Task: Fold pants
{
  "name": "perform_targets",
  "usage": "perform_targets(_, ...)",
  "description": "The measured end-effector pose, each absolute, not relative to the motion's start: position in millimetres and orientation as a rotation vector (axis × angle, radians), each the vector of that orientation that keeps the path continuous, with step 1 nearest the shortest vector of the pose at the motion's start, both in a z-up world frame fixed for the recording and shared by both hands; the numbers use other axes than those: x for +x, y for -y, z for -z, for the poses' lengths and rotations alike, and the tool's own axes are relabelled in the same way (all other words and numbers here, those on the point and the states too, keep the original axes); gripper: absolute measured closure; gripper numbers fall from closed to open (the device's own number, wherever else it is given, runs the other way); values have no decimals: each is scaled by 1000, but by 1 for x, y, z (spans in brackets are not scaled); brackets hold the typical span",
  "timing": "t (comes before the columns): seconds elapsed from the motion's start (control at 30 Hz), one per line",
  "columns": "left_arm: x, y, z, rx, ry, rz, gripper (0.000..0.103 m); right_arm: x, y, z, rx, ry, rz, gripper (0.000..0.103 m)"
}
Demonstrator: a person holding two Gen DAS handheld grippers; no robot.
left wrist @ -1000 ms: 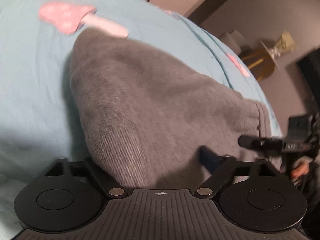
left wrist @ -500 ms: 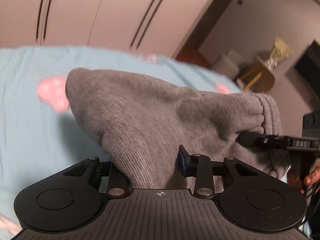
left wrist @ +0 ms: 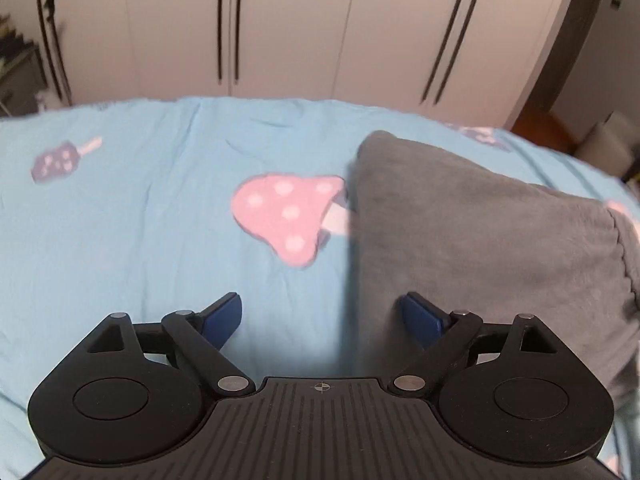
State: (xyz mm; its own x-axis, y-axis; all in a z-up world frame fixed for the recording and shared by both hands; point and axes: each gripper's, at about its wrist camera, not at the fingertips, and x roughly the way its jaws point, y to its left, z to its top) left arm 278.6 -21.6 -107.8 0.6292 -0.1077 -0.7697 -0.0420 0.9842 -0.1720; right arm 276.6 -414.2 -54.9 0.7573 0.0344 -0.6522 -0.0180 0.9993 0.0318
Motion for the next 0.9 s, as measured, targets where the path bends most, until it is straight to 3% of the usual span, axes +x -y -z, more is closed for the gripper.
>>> perform_targets(0.23,246,58,108,-107,-822,59,6,262,416,73,141,-717,-52,3)
perform_targets(0.43,244,97,121,118,-792,29,2,257,373,99,-11,-745,-22,3)
perform_targets(0.57,245,87,129,58,-830,34,0,251,371,118,-119,-739,-53,3)
perform_targets(0.73,233,70,121,-40,-851,51,1,252,377,105,-48,-809,-27,3)
perform_targets(0.9,230,74,121,-51,-841,25,1,230,367,82,-3,-705,-73,3)
